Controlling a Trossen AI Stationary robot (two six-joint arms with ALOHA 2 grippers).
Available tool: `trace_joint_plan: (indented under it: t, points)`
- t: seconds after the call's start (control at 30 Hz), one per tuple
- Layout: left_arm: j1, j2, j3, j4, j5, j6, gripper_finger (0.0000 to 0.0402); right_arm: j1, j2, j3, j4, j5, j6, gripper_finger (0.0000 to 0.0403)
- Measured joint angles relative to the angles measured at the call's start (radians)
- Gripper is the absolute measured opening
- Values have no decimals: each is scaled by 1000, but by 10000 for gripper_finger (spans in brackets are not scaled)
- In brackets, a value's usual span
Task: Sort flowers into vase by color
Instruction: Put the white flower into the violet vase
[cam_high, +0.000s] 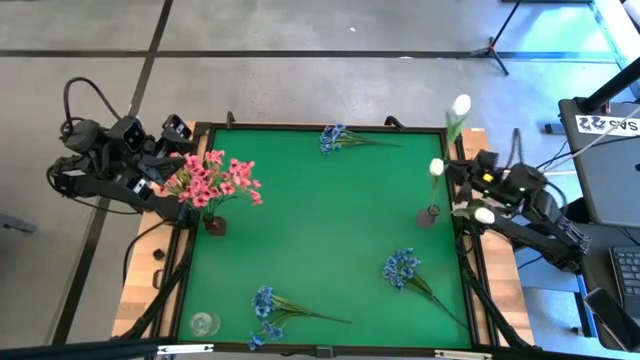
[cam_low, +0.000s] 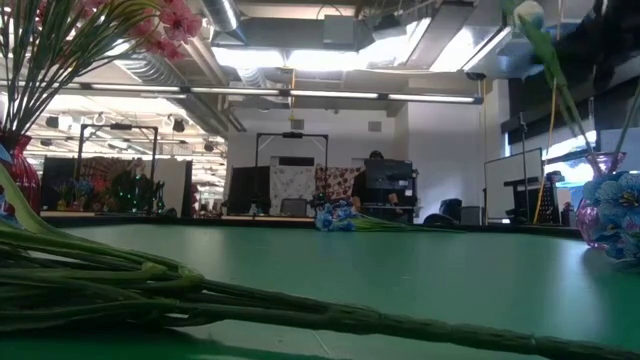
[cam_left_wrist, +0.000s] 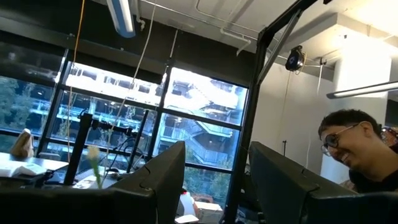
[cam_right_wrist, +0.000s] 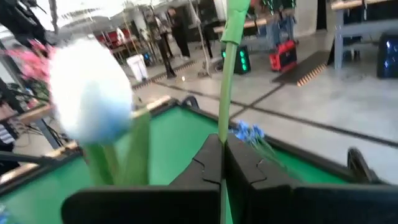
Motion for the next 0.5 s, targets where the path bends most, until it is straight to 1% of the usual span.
trace_joint_plan:
  t: [0.13,0.23,0.37,0.5]
  points:
    - [0,0,0,0,0,2,174,0,0,31,-95,-6,40,1]
    - [0,0,0,0,0,3,174,0,0,12,-83,-55,88,1]
    - [0,0,0,0,0,3,174,0,0,-26,-97,-112,101,1]
    - [0,0,0,0,0,3,174,0,0,-30,-108,-141,100,1]
